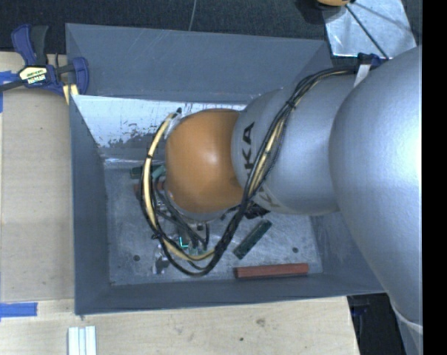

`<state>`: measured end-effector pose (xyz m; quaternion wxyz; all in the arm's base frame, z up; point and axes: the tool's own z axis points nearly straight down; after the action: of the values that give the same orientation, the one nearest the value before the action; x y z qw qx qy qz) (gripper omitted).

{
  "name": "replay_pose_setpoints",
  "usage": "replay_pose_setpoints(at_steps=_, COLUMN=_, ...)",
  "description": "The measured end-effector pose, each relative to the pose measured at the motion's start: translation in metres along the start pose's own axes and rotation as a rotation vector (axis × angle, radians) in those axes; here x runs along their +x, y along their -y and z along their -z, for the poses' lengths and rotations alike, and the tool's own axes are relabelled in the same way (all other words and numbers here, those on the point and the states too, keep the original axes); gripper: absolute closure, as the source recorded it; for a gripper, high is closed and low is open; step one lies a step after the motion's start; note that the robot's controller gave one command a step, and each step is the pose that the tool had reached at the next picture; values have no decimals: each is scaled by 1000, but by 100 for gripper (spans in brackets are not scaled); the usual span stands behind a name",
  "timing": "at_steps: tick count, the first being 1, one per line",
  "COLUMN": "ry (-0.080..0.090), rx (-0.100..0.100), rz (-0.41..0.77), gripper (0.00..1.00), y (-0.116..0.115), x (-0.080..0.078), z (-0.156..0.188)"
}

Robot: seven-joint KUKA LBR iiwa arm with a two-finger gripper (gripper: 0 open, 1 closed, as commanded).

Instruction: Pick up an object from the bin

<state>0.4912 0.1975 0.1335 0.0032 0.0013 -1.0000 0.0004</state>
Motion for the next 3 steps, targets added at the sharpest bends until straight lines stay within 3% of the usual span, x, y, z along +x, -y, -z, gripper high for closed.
replay_pose_setpoints(at_steps=1, ry=8, rx=-2, rz=-3, gripper=0, y=1, x=-2, z=4)
replay_pose_setpoints(at_steps=2, ry=14, rx=-4, rz=78, gripper=0, y=17, x=-2, z=-10)
replay_pose_setpoints(at_steps=3, ry=34, rx=-6, rz=226, gripper=100, y=77, x=-26, z=-57)
